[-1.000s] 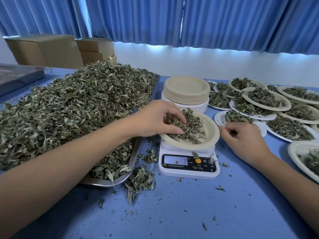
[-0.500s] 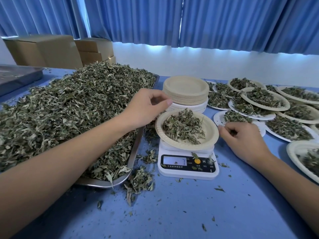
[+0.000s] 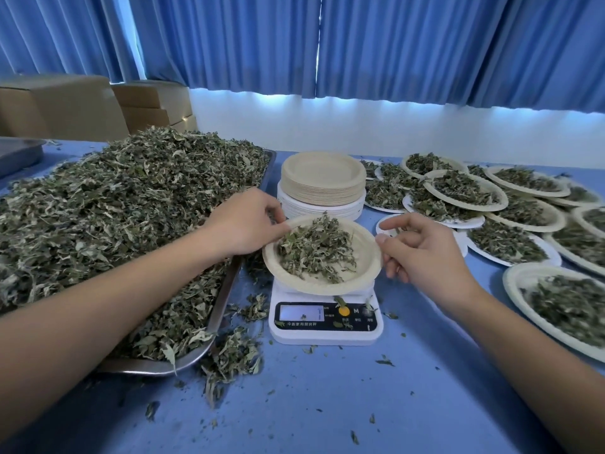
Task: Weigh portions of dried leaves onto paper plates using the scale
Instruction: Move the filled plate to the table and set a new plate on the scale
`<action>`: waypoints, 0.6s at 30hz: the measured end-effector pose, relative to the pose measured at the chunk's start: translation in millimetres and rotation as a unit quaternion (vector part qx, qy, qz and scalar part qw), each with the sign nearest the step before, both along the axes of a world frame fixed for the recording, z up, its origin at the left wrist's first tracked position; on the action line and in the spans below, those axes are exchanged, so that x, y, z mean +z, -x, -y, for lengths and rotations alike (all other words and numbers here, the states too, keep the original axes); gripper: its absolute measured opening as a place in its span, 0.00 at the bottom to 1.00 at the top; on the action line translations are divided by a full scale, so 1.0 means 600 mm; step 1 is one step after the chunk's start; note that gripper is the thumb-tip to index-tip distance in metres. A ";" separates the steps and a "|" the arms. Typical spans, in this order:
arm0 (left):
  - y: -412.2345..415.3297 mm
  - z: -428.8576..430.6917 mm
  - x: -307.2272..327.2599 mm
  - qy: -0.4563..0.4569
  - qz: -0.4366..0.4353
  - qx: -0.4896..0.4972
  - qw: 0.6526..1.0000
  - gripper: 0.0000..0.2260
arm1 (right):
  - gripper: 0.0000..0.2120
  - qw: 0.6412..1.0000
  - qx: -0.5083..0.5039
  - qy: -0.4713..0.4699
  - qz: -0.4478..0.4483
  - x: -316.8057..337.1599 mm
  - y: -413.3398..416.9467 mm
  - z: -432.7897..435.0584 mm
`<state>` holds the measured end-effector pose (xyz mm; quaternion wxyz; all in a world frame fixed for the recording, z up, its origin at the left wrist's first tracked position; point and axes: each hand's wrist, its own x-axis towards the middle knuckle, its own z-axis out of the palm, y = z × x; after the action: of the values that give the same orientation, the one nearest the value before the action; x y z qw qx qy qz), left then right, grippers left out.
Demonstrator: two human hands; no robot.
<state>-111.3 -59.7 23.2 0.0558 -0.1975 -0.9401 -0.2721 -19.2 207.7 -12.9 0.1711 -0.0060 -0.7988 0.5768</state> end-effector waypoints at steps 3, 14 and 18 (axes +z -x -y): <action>0.002 -0.024 0.014 -0.071 0.024 0.006 0.997 0.04 | 0.05 0.999 -0.017 0.042 0.012 0.015 -0.005 -0.006; 0.021 -0.252 0.047 -0.251 0.254 -0.059 0.932 0.04 | 0.06 0.985 -0.142 0.005 0.100 0.083 -0.037 -0.195; 0.026 -0.393 0.051 -0.274 0.279 -0.100 0.915 0.05 | 0.05 0.969 -0.222 -0.046 0.103 0.094 -0.050 -0.320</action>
<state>-126.7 176.0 54.0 -0.1841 -0.1834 -0.7815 -0.5672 10.9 399.6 43.5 0.2116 -0.2343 -0.8163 0.4837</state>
